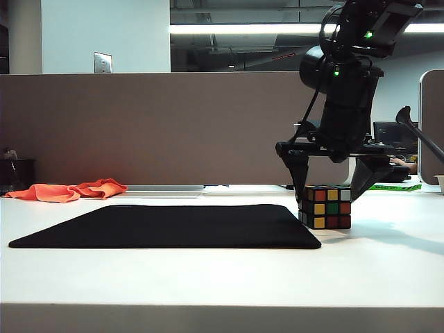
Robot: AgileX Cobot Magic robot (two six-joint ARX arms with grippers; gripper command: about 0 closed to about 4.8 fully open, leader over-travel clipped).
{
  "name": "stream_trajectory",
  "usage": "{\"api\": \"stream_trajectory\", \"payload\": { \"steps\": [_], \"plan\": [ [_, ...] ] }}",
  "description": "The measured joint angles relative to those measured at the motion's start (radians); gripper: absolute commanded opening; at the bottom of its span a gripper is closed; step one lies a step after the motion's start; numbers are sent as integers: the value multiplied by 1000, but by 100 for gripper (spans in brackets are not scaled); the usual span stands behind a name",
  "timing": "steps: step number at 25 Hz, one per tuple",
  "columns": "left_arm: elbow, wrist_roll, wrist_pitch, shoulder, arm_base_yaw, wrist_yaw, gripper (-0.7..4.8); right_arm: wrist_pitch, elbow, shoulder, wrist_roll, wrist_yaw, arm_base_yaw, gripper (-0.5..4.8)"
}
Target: Pick up the cube on the right side of the mouse pad, then place it in the center of the mouse pad.
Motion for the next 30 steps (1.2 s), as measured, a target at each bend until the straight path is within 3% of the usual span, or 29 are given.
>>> {"api": "stream_trajectory", "payload": {
  "steps": [12, 19, 30],
  "plan": [
    [0, 0, 0, 0, 0, 0, -6, -7, 0, 0, 0, -1, 0, 479],
    [0, 0, 0, 0, 0, 0, -6, -25, 0, 0, 0, -2, 0, 355],
    [0, 0, 0, 0, 0, 0, -6, -25, 0, 0, 0, -13, 0, 354]
  ]
}}
